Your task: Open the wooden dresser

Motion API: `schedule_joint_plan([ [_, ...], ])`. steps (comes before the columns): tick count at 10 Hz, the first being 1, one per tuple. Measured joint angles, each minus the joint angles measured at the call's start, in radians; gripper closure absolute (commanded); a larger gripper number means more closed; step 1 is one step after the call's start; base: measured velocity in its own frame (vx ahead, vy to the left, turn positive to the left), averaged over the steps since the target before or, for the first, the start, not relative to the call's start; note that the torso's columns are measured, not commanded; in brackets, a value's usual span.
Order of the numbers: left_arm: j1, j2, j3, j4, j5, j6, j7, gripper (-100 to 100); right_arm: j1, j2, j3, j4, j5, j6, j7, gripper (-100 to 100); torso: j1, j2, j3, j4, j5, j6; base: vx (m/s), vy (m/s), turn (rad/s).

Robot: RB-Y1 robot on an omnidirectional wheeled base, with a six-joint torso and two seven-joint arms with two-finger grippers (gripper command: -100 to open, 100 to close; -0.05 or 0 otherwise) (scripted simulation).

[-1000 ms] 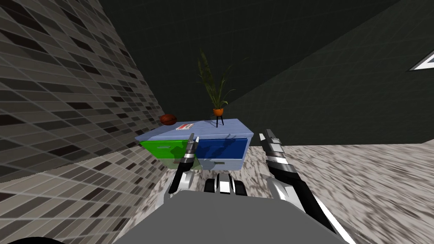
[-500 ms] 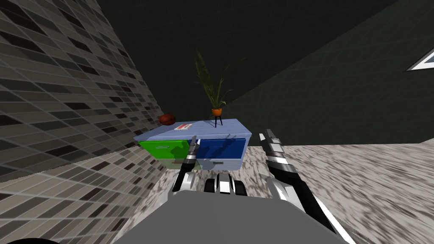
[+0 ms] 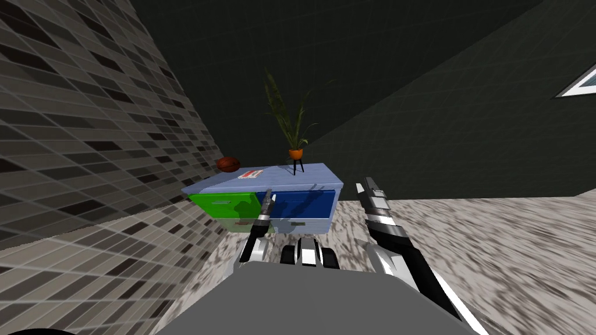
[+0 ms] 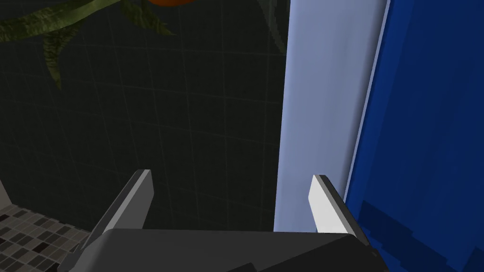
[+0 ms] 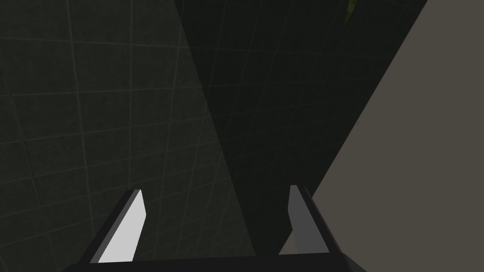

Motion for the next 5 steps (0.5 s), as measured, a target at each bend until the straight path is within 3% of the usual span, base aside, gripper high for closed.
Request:
schedule_joint_plan([
  [5, -0.022, 0.006, 0.002, 0.099, -0.003, -0.017, -0.01, -100, 0.0, 0.0, 0.0, 0.0, 0.0, 0.0, 0.0, 0, 0.0, 0.0, 0.0, 0.0, 0.0, 0.0, 0.002, -0.033, -0.002],
])
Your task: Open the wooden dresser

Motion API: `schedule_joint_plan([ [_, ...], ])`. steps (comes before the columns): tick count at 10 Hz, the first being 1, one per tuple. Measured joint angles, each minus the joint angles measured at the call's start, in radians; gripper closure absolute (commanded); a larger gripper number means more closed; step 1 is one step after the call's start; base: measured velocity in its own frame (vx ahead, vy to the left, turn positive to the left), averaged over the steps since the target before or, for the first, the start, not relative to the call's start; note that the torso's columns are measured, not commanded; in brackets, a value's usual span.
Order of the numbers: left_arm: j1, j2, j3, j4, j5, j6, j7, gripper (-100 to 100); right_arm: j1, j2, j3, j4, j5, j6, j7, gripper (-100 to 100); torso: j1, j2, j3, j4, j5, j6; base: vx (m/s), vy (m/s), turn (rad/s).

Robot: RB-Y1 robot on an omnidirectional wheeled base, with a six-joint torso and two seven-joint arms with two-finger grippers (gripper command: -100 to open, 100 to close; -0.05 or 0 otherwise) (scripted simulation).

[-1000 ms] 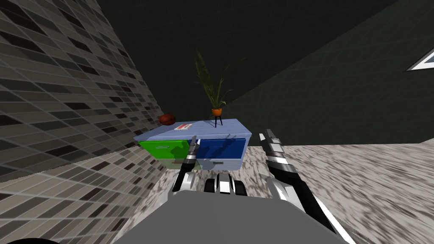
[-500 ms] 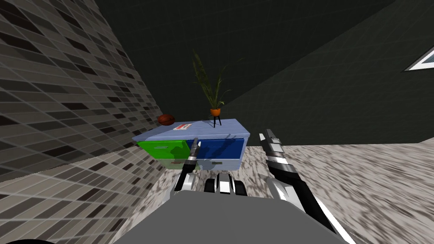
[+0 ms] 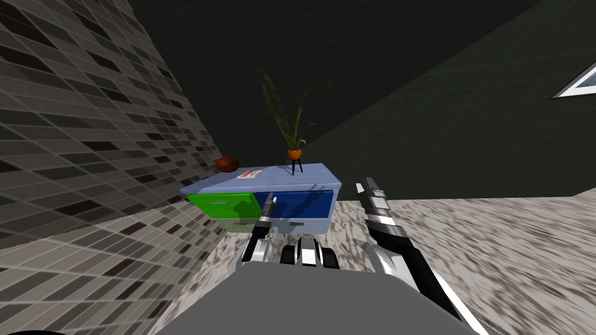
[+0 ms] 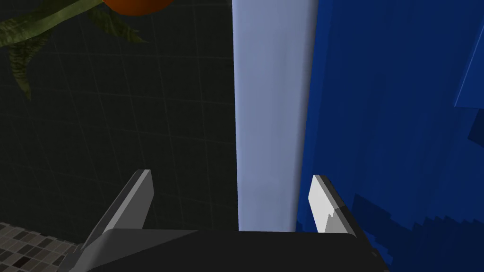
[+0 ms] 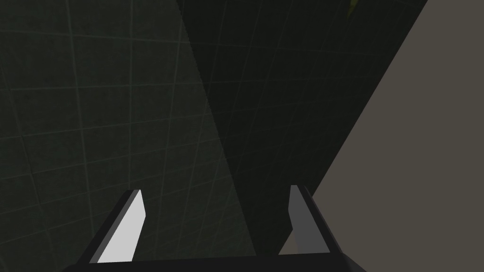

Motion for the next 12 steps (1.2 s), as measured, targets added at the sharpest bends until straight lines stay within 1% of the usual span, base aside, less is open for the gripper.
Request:
schedule_joint_plan([
  [1, -0.009, 0.001, 0.002, 0.023, 0.0, -0.002, -0.001, -100, 0.0, 0.0, 0.0, 0.0, 0.0, 0.0, 0.0, 0, 0.0, 0.0, 0.0, 0.0, 0.0, 0.0, 0.005, -0.038, -0.003],
  [3, -0.011, 0.007, 0.003, 0.062, 0.0, -0.008, -0.003, -100, 0.0, 0.0, 0.0, 0.0, 0.0, 0.0, 0.0, 0, 0.0, 0.0, 0.0, 0.0, 0.0, 0.0, 0.004, -0.046, -0.002],
  [5, -0.018, -0.003, 0.0, 0.115, -0.005, -0.022, -0.014, -100, 0.0, 0.0, 0.0, 0.0, 0.0, 0.0, 0.0, 0, 0.0, 0.0, 0.0, 0.0, 0.0, 0.0, 0.001, -0.043, -0.003],
  [8, -0.034, -0.009, 0.001, 0.189, -0.007, -0.032, -0.021, -100, 0.0, 0.0, 0.0, 0.0, 0.0, 0.0, 0.0, 0, 0.0, 0.0, 0.0, 0.0, 0.0, 0.0, 0.004, -0.041, -0.003],
  [12, -0.061, -0.031, 0.005, 0.297, -0.008, -0.05, -0.029, -100, 0.0, 0.0, 0.0, 0.0, 0.0, 0.0, 0.0, 0, 0.0, 0.0, 0.0, 0.0, 0.0, 0.0, 0.001, -0.043, -0.002],
])
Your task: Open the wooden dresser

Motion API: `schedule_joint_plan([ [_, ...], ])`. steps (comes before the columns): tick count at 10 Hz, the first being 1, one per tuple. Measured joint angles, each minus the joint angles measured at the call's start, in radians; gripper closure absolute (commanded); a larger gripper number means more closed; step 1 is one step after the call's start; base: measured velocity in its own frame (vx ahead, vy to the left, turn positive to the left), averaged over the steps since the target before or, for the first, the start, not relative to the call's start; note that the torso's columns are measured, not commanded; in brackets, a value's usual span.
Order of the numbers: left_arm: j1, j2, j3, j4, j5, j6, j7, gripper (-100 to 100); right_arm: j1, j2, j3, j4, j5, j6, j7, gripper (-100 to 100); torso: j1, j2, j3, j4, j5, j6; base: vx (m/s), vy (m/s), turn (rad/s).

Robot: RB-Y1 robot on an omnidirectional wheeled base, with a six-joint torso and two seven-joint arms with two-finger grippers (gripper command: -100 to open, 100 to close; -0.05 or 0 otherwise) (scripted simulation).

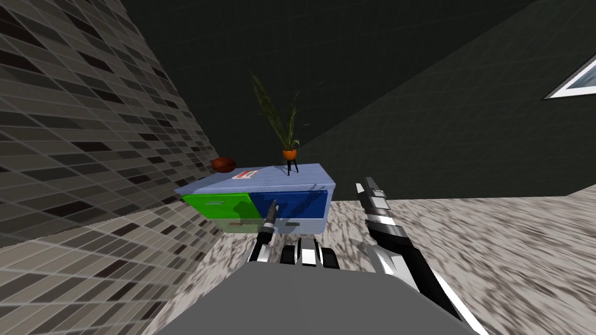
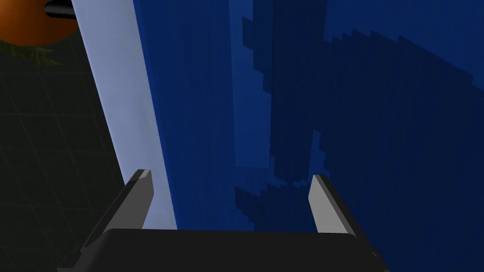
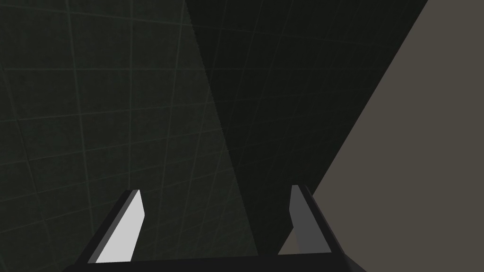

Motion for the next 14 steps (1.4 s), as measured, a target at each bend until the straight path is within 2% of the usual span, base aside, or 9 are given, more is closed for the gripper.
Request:
schedule_joint_plan([
  [3, -0.016, -0.042, 0.002, 0.062, -0.001, -0.008, -0.006, -100, 0.0, 0.0, 0.0, 0.0, 0.0, 0.0, 0.0, 0, 0.001, 0.0, 0.0, 0.0, 0.0, 0.0, 0.003, -0.028, -0.002],
  [5, -0.01, -0.079, -0.001, 0.074, -0.003, -0.011, -0.009, -100, 0.0, 0.0, 0.0, 0.0, 0.0, 0.0, 0.0, 0, 0.001, 0.0, 0.0, 0.0, 0.0, 0.0, 0.001, -0.012, 0.0],
  [7, -0.015, -0.08, 0.001, 0.063, -0.003, 0.002, -0.009, -100, 0.0, 0.0, 0.0, 0.0, 0.0, 0.0, 0.0, 0, 0.001, -0.003, -0.002, -0.001, 0.0, 0.0, 0.052, 0.0, -0.006],
  [8, -0.016, -0.08, 0.001, 0.061, -0.003, 0.007, -0.009, 100, 0.0, 0.0, 0.0, 0.0, 0.0, 0.0, 0.0, 0, 0.001, -0.001, -0.001, -0.001, 0.0, 0.0, 0.006, 0.0, 0.001],
  [13, 0.013, -0.075, -0.011, 0.022, -0.007, 0.015, -0.003, 100, -0.001, 0.0, 0.0, 0.0, 0.0, 0.0, 0.0, 0, 0.0, 0.002, 0.001, 0.0, 0.0, 0.0, -0.165, -0.001, 0.013],
  [14, 0.014, -0.074, -0.011, 0.021, -0.007, 0.015, -0.003, -100, 0.0, 0.0, 0.0, 0.0, 0.0, 0.0, 0.0, 0, 0.0, -0.006, -0.003, -0.001, 0.0, 0.0, -0.018, 0.0, -0.004],
])
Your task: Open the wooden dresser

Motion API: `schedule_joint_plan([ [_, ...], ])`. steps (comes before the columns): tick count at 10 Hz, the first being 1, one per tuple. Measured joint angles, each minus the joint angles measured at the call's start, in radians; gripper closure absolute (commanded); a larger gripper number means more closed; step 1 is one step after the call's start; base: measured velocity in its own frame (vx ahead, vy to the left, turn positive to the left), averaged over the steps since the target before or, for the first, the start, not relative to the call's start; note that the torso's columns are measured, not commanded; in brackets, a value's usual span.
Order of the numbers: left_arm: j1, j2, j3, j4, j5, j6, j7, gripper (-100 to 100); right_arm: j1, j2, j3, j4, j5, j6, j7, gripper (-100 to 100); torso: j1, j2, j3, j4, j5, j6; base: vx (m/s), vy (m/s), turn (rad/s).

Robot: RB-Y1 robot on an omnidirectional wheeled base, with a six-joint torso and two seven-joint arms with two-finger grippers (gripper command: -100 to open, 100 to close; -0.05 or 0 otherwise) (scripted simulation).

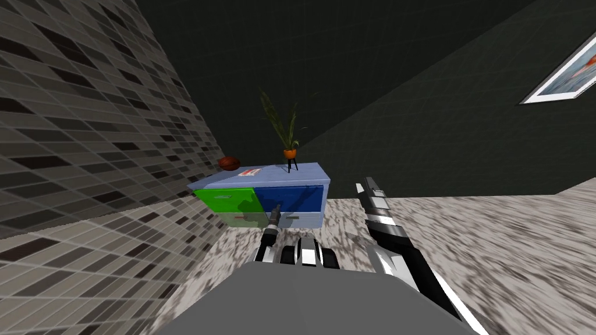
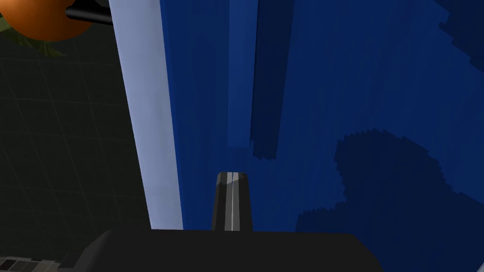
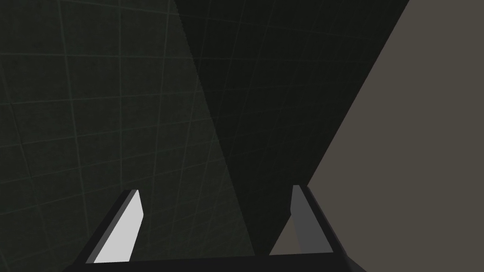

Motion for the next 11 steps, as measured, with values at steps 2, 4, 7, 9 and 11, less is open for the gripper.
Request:
schedule_joint_plan([
  [2, -0.001, 0.04, 0.0, 0.001, 0.0, -0.001, -0.002, -100, 0.0, 0.0, 0.0, 0.0, 0.0, 0.0, 0.0, 0, 0.0, -0.001, -0.001, -0.001, 0.0, 0.0, 0.023, 0.002, 0.0],
  [4, -0.002, 0.075, 0.0, -0.004, 0.0, 0.005, -0.002, -100, 0.0, 0.0, 0.0, 0.0, 0.0, 0.0, 0.0, 0, 0.0, 0.005, 0.003, 0.001, 0.0, 0.0, 0.076, 0.004, -0.007],
  [7, -0.02, 0.068, 0.007, -0.013, 0.007, 0.044, 0.003, -100, 0.001, 0.0, 0.0, 0.0, 0.0, 0.0, 0.0, 0, 0.001, 0.004, 0.002, 0.001, 0.0, 0.0, 0.142, 0.015, -0.008],
  [9, -0.03, 0.029, 0.01, -0.006, 0.009, 0.055, 0.004, -100, 0.0, 0.0, 0.0, 0.0, 0.0, 0.0, 0.0, 0, 0.0, 0.011, 0.006, 0.002, 0.0, 0.0, 0.04, 0.006, 0.0],
  [11, -0.028, 0.003, 0.009, -0.005, 0.009, 0.054, 0.003, -100, 0.0, 0.0, 0.0, 0.0, 0.0, 0.0, 0.0, 0, 0.0, 0.01, 0.006, 0.002, 0.0, 0.0, -0.007, -0.001, -0.103],
])
